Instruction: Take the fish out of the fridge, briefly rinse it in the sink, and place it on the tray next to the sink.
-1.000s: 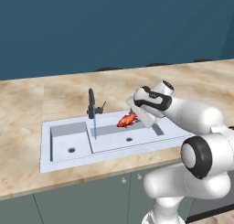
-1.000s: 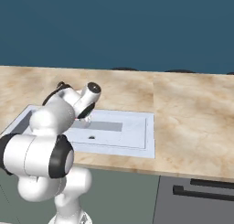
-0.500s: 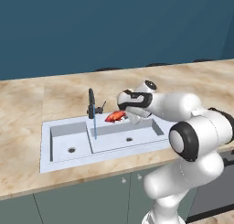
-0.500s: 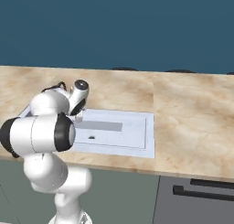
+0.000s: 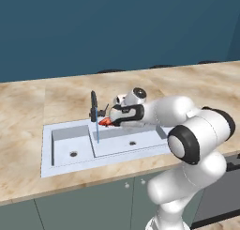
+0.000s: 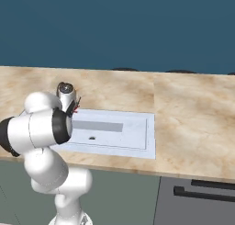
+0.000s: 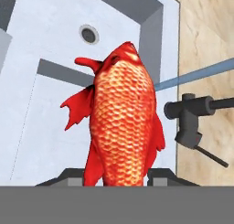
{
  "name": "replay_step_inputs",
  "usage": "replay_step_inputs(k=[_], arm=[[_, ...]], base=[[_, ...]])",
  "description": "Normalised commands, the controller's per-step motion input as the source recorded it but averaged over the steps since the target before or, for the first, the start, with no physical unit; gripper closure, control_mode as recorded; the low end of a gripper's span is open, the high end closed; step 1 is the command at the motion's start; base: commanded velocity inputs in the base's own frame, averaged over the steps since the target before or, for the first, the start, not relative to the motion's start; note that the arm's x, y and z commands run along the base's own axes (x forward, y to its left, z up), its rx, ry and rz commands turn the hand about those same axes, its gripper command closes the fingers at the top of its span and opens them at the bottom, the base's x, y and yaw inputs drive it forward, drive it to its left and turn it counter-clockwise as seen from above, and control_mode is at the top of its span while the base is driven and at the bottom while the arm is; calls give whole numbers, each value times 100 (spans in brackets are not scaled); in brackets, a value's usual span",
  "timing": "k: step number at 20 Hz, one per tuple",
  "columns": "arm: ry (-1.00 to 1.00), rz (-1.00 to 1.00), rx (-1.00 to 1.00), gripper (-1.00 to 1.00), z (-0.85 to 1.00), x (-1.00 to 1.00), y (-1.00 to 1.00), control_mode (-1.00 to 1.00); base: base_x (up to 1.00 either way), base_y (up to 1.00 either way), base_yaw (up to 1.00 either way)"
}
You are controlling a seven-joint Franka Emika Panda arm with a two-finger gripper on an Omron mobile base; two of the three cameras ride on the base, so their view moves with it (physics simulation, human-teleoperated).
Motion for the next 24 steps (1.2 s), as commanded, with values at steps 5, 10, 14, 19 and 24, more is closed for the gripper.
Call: replay_step_inputs(k=[5, 10, 14, 19, 24], arm=[[0, -20, 0, 100, -20, 0, 27, -100], [0, -19, 0, 100, -23, 0, 29, -100], [0, -16, 0, 100, 0, 20, 29, -100], [-1, -20, 0, 100, 0, 16, 29, -100], [0, -25, 0, 100, 0, 27, 6, -100]], base=[[0, 0, 0], [0, 0, 0], [0, 0, 0], [0, 0, 0], [0, 0, 0]])
